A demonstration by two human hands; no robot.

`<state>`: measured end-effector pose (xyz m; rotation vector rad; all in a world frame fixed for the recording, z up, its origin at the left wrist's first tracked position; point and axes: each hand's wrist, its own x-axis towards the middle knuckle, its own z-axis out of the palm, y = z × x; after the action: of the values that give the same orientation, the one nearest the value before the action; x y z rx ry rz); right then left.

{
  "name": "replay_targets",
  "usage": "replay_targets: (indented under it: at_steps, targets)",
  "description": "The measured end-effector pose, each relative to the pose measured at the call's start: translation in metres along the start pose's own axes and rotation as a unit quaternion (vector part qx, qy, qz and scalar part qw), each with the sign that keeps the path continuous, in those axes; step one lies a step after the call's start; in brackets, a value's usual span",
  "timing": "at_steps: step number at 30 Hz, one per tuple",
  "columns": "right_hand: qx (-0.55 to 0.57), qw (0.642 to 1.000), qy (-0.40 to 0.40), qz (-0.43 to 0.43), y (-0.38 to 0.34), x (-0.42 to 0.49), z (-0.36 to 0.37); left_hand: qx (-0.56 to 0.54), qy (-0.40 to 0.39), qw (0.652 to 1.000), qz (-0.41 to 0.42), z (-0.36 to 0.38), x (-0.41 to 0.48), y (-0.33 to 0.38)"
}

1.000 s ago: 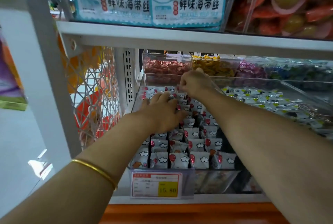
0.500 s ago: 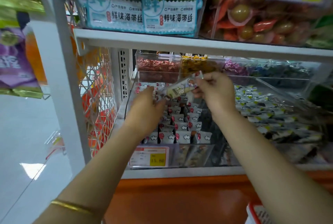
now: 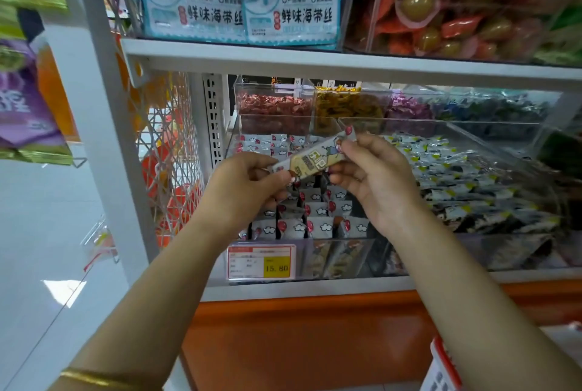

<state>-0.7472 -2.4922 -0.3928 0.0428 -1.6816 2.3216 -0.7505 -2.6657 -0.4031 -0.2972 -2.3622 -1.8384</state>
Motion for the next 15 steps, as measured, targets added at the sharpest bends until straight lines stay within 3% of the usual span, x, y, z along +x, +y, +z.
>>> replay_targets:
  at_steps: [8,15]
  targets:
    - [0.117,0.991,-0.04,0.051,-0.002,-0.006,-0.003,0.194,-0.02,0.979,0.059,0.0,-0.008,0.003]
    - [0.122,0.988,-0.094,0.018,0.0,-0.015,0.003,0.295,-0.015,0.948,0.122,0.003,-0.008,0.002]
